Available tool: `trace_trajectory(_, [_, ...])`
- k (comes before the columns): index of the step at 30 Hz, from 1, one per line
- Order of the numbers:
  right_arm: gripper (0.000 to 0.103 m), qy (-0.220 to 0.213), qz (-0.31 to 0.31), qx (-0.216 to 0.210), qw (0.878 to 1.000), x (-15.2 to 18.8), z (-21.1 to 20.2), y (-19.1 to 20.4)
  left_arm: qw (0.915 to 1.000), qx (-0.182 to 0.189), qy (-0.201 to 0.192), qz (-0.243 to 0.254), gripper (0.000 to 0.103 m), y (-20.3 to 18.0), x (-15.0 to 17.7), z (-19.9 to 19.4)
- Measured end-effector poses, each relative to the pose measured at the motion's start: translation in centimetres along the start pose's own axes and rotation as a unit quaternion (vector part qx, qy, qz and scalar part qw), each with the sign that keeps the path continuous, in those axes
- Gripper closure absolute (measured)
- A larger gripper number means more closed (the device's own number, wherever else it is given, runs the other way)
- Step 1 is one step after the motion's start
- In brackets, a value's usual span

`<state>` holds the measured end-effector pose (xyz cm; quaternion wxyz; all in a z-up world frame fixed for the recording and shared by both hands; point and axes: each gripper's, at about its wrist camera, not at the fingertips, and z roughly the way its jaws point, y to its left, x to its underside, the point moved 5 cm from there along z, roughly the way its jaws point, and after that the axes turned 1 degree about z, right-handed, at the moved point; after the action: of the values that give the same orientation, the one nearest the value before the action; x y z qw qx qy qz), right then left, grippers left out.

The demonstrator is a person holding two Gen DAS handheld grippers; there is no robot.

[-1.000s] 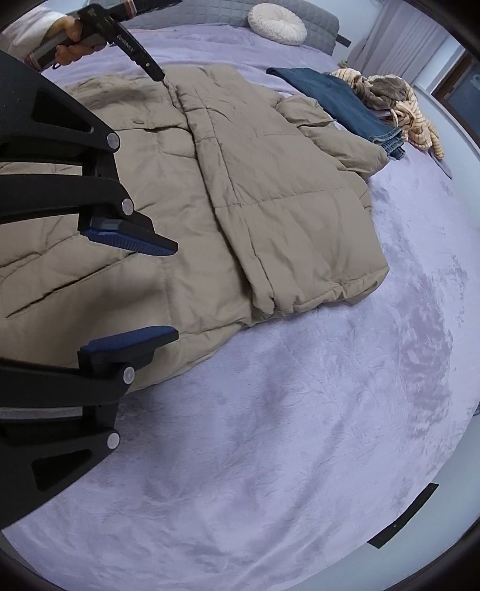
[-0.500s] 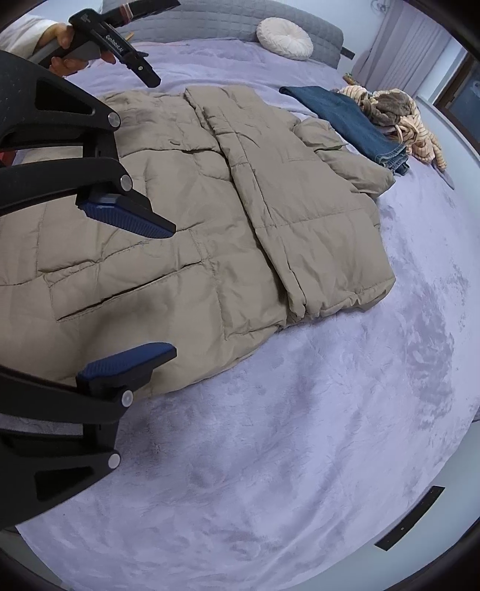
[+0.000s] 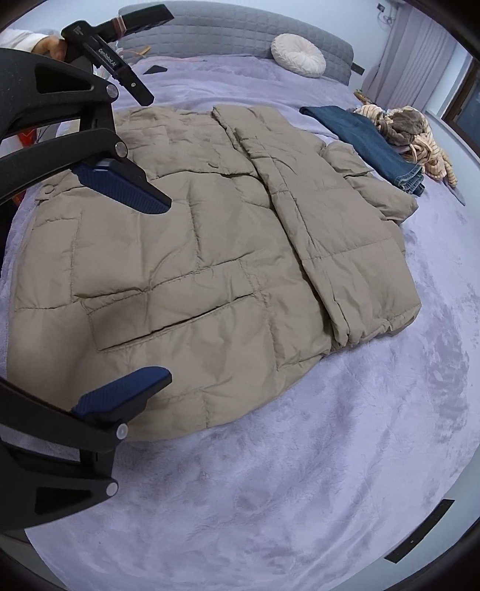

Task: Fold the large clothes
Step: 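Release the jacket and smooth the folded side with the right tool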

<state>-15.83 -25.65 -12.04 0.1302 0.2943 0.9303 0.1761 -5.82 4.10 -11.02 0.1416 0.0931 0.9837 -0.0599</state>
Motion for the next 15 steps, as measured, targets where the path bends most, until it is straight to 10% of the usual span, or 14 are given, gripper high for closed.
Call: trace_trajectory(15, [0.015,-0.008,0.073,0.002,0.997,8.2,0.9,0.7,0.9991,0.032,0.029,-0.002,0.000,7.4,6.9,0.7])
